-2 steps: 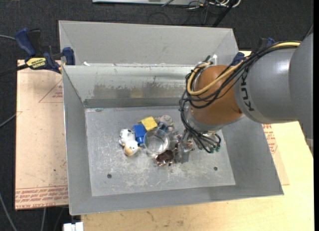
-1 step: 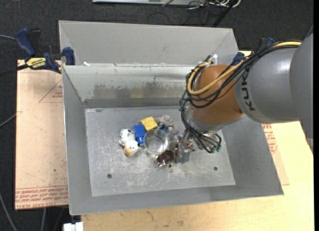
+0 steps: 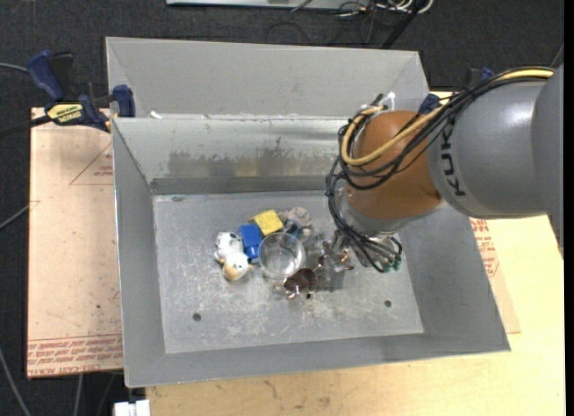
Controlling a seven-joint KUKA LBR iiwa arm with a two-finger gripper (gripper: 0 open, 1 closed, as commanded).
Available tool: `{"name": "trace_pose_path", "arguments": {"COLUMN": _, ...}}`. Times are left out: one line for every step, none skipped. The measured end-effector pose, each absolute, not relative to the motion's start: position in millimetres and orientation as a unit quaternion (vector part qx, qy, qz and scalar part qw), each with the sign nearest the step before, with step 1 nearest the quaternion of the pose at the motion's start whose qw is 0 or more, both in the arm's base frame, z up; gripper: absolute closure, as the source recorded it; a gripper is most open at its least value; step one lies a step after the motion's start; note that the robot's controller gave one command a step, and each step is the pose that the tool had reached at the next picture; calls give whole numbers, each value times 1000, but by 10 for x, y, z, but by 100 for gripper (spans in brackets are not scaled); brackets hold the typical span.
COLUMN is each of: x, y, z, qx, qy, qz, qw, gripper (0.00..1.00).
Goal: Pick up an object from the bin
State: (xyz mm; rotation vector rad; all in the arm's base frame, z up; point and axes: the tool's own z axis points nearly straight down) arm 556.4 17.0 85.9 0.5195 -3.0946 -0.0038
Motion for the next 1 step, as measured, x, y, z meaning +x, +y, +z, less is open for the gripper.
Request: {"name": "trace_pose_path", "arguments": {"x": 5575, "y": 170, "z": 1009, "qx": 165, "qy": -986, "qz": -1, "qw": 0, "gripper": 100}}
